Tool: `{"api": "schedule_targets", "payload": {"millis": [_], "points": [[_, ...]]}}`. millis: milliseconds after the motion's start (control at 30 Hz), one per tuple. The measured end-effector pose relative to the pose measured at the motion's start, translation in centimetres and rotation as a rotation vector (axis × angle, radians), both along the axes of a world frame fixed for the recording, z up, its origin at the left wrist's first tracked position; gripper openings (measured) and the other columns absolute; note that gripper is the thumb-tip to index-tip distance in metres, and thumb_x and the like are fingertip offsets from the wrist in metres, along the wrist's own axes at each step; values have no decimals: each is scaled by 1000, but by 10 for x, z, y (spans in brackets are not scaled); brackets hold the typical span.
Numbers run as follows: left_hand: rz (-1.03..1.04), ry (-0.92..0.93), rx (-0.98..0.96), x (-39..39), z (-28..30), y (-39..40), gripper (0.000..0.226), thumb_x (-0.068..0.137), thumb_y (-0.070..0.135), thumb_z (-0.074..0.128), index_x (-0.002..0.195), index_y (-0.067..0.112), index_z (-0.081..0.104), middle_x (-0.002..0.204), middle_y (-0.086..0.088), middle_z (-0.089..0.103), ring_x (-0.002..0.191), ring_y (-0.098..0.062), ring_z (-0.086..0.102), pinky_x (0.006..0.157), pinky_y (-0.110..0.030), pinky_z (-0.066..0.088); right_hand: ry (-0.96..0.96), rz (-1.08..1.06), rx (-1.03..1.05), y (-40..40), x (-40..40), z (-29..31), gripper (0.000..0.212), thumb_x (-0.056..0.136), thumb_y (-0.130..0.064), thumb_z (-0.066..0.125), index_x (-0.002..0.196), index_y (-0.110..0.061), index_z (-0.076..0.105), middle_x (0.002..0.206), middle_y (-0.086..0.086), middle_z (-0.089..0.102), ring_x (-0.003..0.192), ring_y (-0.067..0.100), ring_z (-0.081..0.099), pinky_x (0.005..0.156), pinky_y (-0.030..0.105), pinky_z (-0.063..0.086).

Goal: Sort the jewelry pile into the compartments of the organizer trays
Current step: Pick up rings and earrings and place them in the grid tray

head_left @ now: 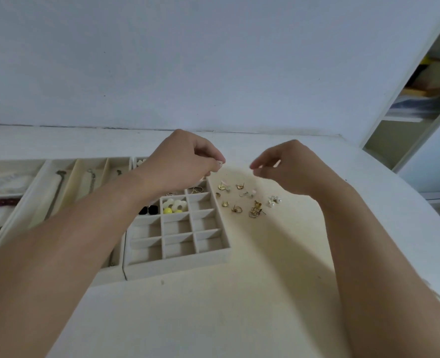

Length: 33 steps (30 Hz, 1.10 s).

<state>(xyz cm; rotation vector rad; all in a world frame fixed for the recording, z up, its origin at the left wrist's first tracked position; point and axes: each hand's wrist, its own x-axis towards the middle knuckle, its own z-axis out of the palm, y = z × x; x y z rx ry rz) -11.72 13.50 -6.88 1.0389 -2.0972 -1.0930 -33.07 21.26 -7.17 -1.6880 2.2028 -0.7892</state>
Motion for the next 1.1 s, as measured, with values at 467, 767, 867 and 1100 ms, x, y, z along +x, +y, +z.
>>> {"api": "schedule_targets", "payload": {"millis": [467,767,867,1100], "points": [[-20,-40,61,1,1,1,11,88,7,67,93,16,72,75,6,77,59,-3,65,65,-33,57,169,201,363,5,11,0,13,83,-28,80,91,-38,79,76,-18,68,67,1,60,58,16,39],[-80,-97,40,4,-3,2,8,88,14,73,91,20,76,82,1,78,69,-7,71,49,-11,43,222,197,486,7,14,0,14,73,-38,87,82,-38,76,76,-17,63,53,-7,53,57,20,36],[-110,-107,49,4,-5,2,8,83,17,80,90,19,76,77,0,77,70,-9,72,68,-24,52,221,196,450,7,12,0,12,75,-38,86,79,-33,75,67,-16,60,53,-2,52,57,20,35],[-121,-121,49,2,-6,3,9,83,19,81,88,15,76,75,-3,76,63,-4,69,50,-12,43,62,232,346,7,11,2,3,87,-26,76,84,-26,74,76,-13,75,65,7,61,68,28,48]]}}
